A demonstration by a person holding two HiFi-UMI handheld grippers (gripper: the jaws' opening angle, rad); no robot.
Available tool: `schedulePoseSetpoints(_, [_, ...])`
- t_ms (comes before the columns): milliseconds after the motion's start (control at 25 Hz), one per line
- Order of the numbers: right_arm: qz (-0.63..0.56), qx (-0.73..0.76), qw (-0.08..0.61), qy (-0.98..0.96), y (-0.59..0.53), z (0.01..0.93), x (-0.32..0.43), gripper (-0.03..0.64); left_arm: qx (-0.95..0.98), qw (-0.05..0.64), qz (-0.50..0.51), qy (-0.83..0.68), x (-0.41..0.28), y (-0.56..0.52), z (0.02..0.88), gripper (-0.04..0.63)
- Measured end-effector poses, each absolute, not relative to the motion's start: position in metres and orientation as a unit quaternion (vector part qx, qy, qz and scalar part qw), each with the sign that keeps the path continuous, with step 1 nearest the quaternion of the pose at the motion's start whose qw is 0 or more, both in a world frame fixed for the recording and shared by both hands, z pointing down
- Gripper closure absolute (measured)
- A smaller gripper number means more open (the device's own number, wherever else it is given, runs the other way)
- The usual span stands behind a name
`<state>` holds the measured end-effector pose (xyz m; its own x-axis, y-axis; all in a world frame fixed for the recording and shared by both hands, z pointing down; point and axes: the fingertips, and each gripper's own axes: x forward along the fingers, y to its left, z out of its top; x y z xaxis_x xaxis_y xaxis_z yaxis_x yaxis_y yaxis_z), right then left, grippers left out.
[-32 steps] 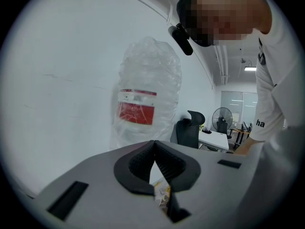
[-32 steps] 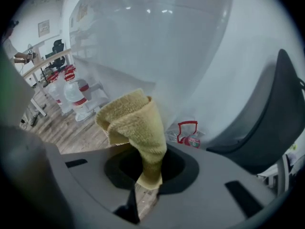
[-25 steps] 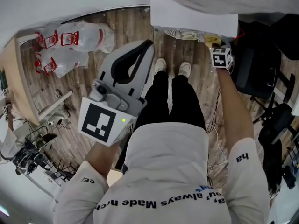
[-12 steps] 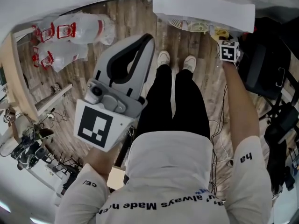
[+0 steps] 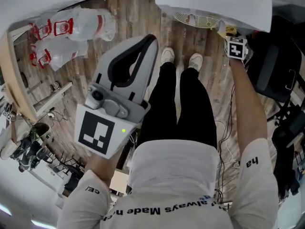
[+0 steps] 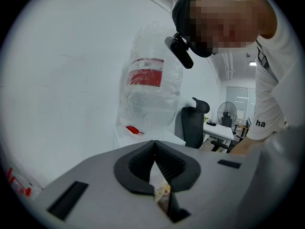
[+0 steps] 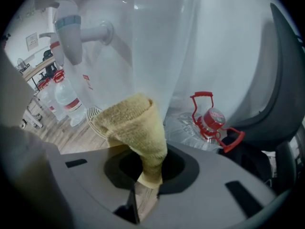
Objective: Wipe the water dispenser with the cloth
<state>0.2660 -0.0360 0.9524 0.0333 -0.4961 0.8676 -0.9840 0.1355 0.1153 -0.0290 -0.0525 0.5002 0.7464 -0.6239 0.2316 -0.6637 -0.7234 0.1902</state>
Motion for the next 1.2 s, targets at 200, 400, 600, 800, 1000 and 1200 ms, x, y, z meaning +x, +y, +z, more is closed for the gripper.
schedulePoseSetpoints(200, [0.309,0.591,0.410,-0.622,-0.034,0.972,0.268,0.552,0.924,0.132,0.078,-0.349,-0.030,-0.054,0.511,0.577])
schedulePoseSetpoints(400, [0.304,0.591,0.409,-0.625,-0.037,0.981,0.271,0.552,0.923,0.136,0.080,-0.352,-0.032,-0.053,0.518,0.577])
schedulePoseSetpoints(600, [0.296,0.594,0.408,-0.627,-0.033,0.979,0.271,0.552,0.921,0.140,0.078,-0.354,-0.032,-0.051,0.521,0.577])
schedulePoseSetpoints(800, [0.276,0.614,0.392,-0.627,-0.021,0.947,0.267,0.554,0.921,0.140,0.073,-0.355,-0.032,-0.051,0.518,0.577])
schedulePoseSetpoints(1000, [0.242,0.639,0.354,-0.638,-0.002,0.888,0.244,0.554,0.921,0.141,0.069,-0.356,-0.031,-0.051,0.519,0.577])
schedulePoseSetpoints(1200, [0.214,0.646,0.319,-0.660,0.008,0.832,0.209,0.554,0.920,0.139,0.069,-0.359,-0.033,-0.054,0.521,0.577])
